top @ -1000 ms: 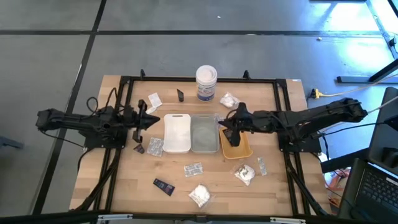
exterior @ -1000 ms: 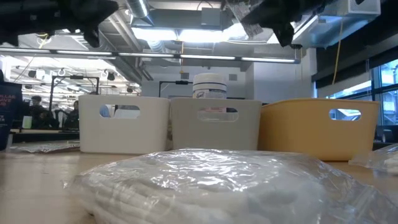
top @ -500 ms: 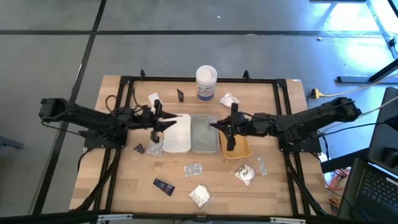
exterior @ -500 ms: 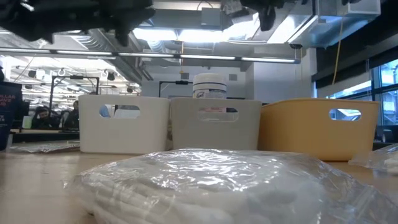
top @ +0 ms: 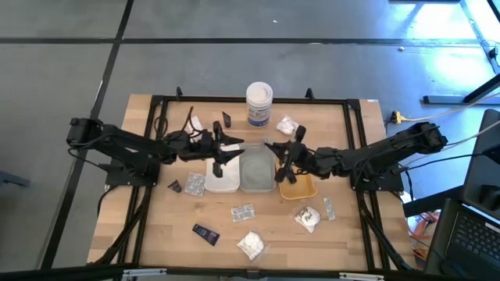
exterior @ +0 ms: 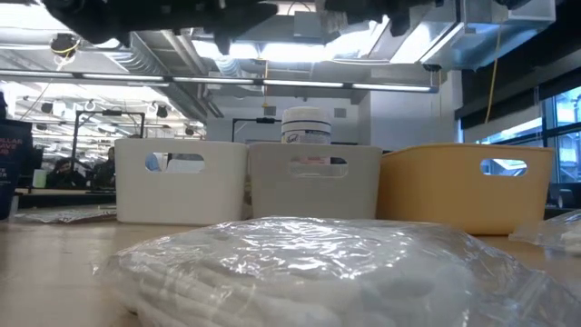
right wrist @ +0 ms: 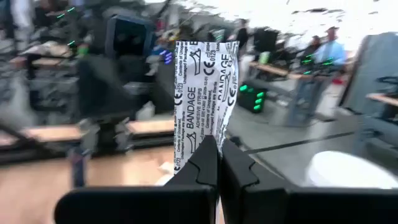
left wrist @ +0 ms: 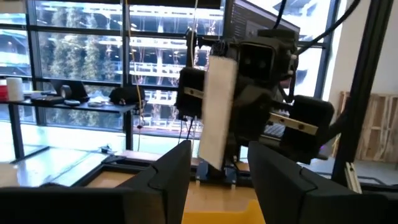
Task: Pick & Place Travel size toiletries
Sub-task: Put the white band-aid into the white bin
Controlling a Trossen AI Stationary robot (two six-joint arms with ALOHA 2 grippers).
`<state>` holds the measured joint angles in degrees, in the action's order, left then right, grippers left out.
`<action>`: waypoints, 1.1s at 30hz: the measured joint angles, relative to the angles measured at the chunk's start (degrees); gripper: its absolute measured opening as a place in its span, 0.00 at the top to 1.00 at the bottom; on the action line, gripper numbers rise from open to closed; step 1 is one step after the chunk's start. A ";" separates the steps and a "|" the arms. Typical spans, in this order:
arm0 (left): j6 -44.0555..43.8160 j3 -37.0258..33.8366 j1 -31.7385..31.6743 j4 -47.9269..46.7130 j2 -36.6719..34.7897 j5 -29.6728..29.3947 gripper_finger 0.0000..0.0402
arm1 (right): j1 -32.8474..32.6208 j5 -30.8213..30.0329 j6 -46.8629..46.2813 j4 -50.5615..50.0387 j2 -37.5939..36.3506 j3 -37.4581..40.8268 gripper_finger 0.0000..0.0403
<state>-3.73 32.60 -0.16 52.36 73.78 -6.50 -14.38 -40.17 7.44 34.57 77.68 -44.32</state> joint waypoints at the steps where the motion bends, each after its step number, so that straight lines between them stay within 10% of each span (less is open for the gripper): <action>1: 0.02 1.01 0.02 0.04 0.80 0.00 0.61 | 0.01 -0.88 0.86 0.96 0.04 -0.01 1.00; 33: 8.29 16.18 -0.18 -0.93 11.45 -4.80 0.61 | 0.01 -0.71 5.65 5.24 0.12 -0.01 1.00</action>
<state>4.57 48.78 -0.34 51.43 85.23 -11.30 -14.37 -40.88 13.08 39.81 77.80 -44.34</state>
